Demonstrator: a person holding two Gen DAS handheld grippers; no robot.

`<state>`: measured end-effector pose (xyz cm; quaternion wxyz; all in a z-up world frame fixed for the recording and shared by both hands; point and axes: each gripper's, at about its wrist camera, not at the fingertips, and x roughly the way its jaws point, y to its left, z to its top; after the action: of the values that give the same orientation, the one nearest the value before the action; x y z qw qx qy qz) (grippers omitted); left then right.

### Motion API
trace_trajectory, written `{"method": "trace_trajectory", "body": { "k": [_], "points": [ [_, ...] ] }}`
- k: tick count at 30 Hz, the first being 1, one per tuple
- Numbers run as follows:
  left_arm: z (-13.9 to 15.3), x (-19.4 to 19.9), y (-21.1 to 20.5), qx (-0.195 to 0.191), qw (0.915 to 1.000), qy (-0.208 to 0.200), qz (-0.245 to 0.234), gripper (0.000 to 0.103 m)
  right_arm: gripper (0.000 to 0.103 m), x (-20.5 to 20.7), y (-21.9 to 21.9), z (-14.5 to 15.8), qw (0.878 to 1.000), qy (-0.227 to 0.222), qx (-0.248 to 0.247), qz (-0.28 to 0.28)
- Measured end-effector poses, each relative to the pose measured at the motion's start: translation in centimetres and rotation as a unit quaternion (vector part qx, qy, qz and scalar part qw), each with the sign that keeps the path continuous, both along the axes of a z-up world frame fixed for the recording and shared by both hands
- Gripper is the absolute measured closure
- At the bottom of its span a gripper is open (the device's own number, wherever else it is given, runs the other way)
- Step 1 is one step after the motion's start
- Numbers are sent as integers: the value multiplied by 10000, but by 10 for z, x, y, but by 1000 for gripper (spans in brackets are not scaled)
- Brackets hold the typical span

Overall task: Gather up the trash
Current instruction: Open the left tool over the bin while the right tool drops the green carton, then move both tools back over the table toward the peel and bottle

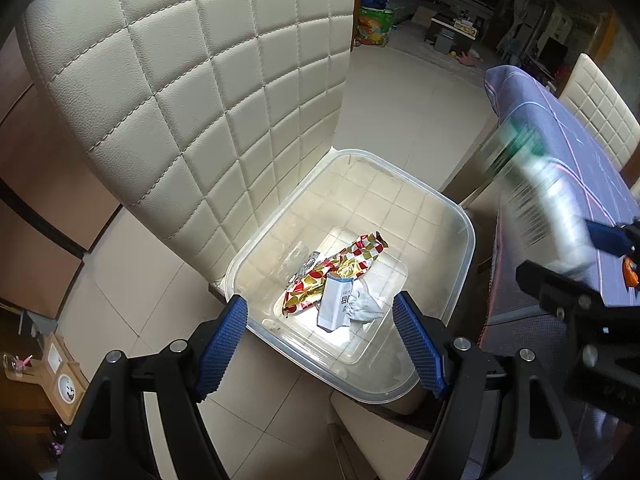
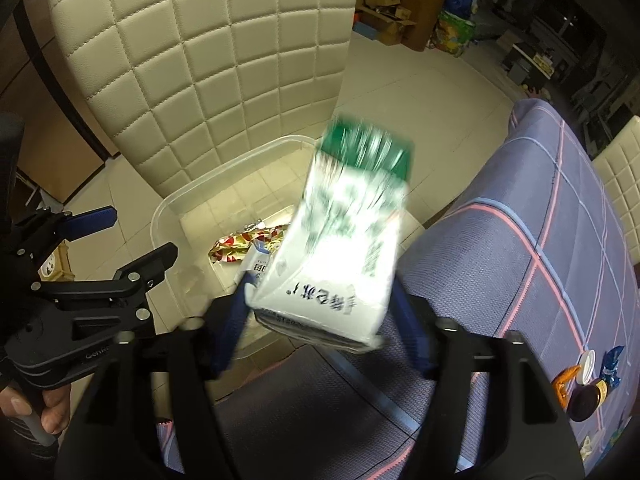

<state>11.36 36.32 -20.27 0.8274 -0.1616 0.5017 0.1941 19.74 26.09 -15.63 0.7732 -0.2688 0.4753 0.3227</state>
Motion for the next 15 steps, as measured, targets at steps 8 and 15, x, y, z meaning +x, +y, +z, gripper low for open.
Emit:
{"method": "trace_trajectory", "body": {
  "k": [8,15],
  "points": [
    [3,-2,-6,12,10000,-17,-47,30,24,0,-9,2,9999,-133,-7,-105],
    [14,-10,-18,105,9999,-73,-85,30,24,-7,-23,9,9997,-176,49,-151]
  ]
}}
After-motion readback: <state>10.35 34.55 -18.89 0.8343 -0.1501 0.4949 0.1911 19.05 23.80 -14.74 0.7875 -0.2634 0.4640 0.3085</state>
